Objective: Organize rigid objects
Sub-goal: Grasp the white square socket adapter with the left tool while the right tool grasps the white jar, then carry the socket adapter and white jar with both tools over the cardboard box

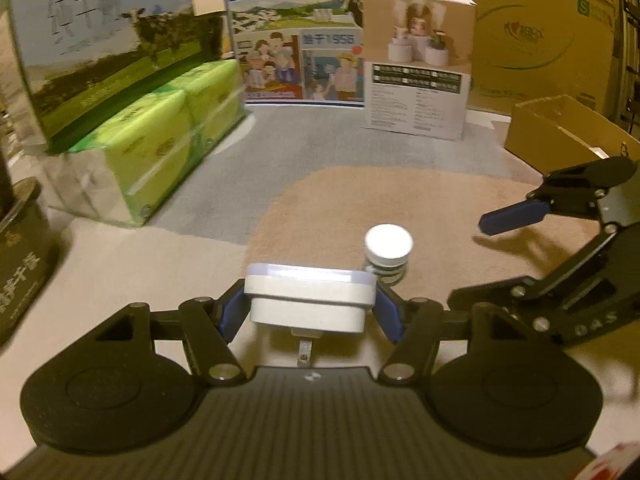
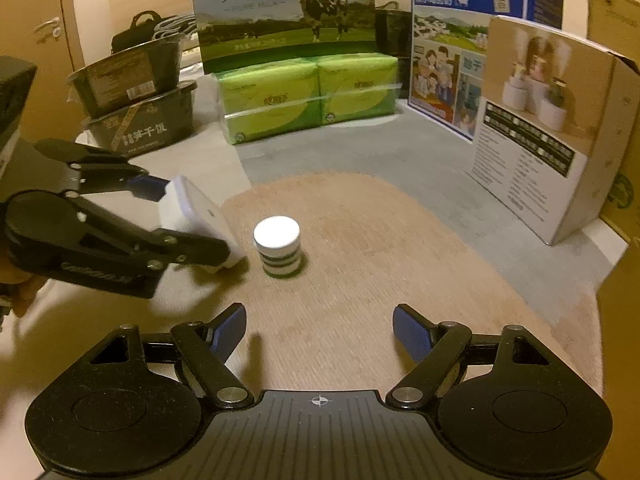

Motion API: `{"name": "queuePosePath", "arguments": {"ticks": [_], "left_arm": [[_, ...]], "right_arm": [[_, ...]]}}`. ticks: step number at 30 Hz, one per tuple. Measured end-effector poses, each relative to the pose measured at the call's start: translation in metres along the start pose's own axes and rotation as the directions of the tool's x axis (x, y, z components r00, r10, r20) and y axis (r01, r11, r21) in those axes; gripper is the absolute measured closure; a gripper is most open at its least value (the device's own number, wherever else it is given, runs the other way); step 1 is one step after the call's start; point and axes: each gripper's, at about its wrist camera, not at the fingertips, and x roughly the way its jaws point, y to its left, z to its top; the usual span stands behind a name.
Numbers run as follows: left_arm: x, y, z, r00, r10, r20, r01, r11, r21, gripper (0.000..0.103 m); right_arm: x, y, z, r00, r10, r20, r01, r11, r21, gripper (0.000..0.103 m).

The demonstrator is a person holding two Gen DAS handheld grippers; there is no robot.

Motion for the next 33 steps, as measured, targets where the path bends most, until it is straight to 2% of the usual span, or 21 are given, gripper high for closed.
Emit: {"name": "queuePosePath", "arguments": {"ticks": [8,11,15,20,26,33], "left_arm": [[-0.014,0.022,-0.006,0.999,0.023,0.033,-0.021,0.998,-0.056,0.041],[-0.015,0.025,-0.008,0.999,0.024,0.037,-0.021,0.998,-0.065,0.041],[-0.015,0.027,-0.011,0.999,0.016,0.046,-0.013,0.996,-0.083,0.041],[-0.015,0.026,-0.014,0.999,0.012,0.051,-0.007,0.996,-0.090,0.041],[-0.020,0.017,-0.017,0.999,0.017,0.045,-0.013,0.995,-0.095,0.041],[-0.035,-0.005,-0.023,0.999,0.007,0.042,-0.002,0.992,-0.123,0.041]], "right_arm": [[0.022,0.011,0.011,0.998,0.027,0.051,-0.026,0.999,-0.021,0.045],[0.028,0.017,0.014,0.997,0.026,0.075,-0.023,0.999,-0.047,0.049],[0.037,0.021,0.017,0.997,0.016,0.079,-0.010,0.997,-0.071,0.056],[0.040,0.021,0.019,0.997,0.015,0.077,-0.009,0.997,-0.077,0.070],[0.034,0.025,0.016,0.998,-0.008,0.059,0.011,0.998,-0.054,0.072],[0.005,0.027,-0.002,0.999,-0.048,0.017,0.047,0.998,0.038,0.072]]}}
